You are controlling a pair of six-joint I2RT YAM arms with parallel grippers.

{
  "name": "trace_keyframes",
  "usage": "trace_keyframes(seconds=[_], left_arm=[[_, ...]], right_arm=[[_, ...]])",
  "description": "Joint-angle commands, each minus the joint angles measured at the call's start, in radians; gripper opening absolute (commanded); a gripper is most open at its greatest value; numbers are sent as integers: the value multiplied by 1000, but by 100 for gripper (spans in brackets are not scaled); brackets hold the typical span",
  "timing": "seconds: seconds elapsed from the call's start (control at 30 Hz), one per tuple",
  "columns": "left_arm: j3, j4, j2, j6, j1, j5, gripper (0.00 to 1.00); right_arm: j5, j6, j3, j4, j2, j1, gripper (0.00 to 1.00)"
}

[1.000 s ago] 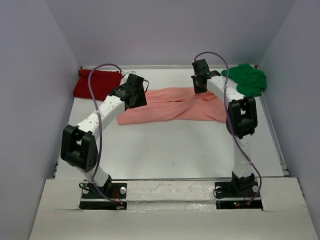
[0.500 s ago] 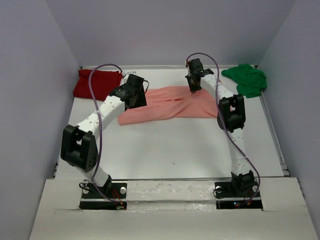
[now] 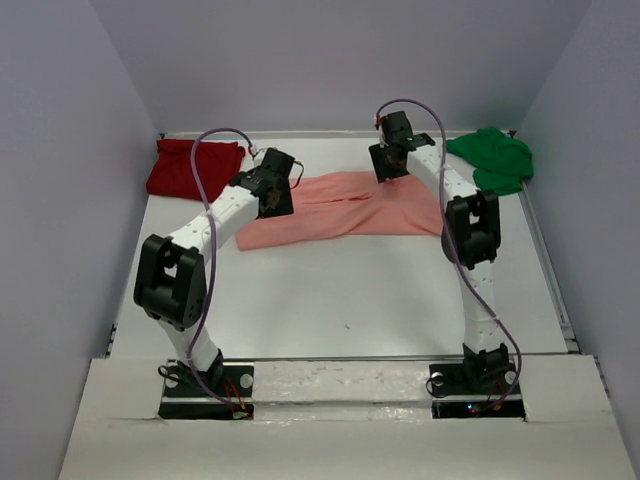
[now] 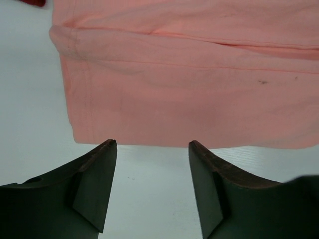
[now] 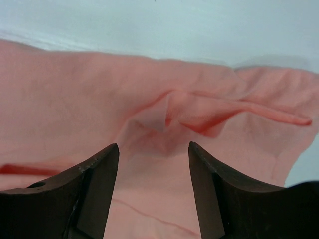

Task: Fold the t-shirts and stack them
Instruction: Fold the other side of the tshirt into a rectangle

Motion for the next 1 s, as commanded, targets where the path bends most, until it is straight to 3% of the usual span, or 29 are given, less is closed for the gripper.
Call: trace_keyframes(seconds=[0.0, 0.03, 0.07, 0.1, 0.13, 0.17, 0.37, 0.47, 0.6, 0.97], left_arm=[[137, -1, 29, 52, 0, -10, 58], [159, -1, 44, 52, 1, 2, 51], [183, -11, 76, 60, 0, 31, 27], [206, -9, 93, 66, 3, 45, 10], [246, -8, 107, 70, 1, 54, 0], [263, 0, 141, 76, 3, 61, 0], [435, -44, 311, 90, 53, 188, 0], [505, -77, 386, 104, 82, 217, 0], [496, -72, 400, 118, 115, 223, 0], [450, -115, 376, 73, 156, 258, 0]], right_arm=[[19, 92, -142, 1, -259, 9, 61], [18, 92, -176, 1, -260, 9, 61], [36, 104, -208, 4, -302, 9, 50], [44, 108, -233, 3, -321, 9, 39], [50, 108, -283, 3, -338, 9, 23], [91, 124, -303, 1, -359, 9, 0], [119, 155, -370, -36, -357, -8, 0], [29, 180, -365, -31, -337, -46, 0], [-25, 183, -302, -25, -281, -100, 0], [30, 155, -158, -92, -160, -146, 0]])
